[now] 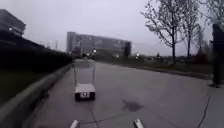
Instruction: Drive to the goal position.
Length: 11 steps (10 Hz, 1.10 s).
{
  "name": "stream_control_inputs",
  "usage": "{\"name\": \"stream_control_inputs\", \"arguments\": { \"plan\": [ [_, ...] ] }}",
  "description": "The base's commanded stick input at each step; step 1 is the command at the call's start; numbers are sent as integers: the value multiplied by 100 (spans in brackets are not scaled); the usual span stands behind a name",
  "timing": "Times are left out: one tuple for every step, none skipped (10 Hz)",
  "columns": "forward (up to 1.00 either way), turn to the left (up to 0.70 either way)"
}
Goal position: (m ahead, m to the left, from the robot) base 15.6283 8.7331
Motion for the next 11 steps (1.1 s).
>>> {"name": "stream_control_inputs", "arguments": {
  "plan": [
    [70,-35],
    [70,-35],
    [70,-35],
    [70,-35],
    [70,-16],
    [70,0],
    [70,0],
    [70,0],
    [70,-29],
    [70,-35],
    [70,-17]
  ]
}}
